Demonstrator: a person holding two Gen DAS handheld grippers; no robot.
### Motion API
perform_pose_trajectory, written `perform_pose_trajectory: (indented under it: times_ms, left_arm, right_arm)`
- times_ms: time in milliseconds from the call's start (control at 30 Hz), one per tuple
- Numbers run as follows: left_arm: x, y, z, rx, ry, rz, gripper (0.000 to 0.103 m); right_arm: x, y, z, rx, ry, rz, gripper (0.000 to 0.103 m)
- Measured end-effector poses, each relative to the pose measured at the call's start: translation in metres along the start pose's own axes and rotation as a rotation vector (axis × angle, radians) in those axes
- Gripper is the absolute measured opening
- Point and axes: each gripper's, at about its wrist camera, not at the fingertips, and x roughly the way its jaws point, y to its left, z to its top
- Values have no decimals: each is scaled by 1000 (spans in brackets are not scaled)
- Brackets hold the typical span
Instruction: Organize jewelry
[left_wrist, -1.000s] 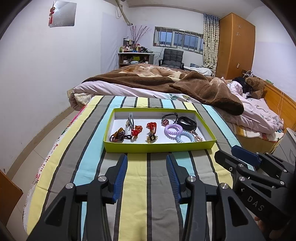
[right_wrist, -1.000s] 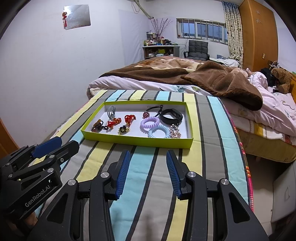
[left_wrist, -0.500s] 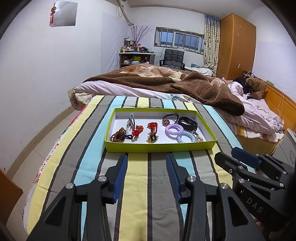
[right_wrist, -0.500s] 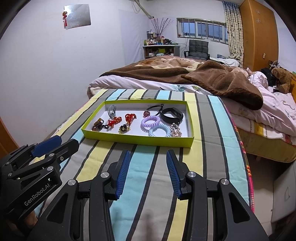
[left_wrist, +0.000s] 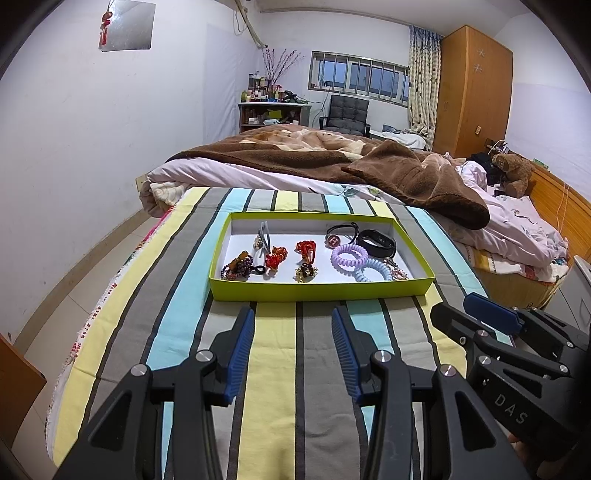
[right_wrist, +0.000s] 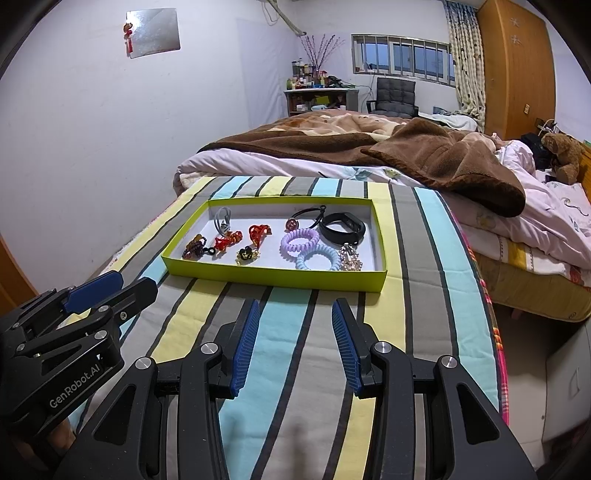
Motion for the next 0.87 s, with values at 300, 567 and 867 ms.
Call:
perform_pose_trajectory:
  times_ms: [300, 567, 867]
  left_arm:
    - [1, -1, -1, -1, -2, 2, 45]
    - [0, 0, -2, -14, 0, -3, 45]
    - [1, 1, -2, -17, 2, 10, 45]
  right_arm:
    - [2, 0, -2, 1, 1, 1, 42]
    - [1, 0, -1, 2, 2, 1, 42]
    - [3, 0, -3, 3, 2, 1, 42]
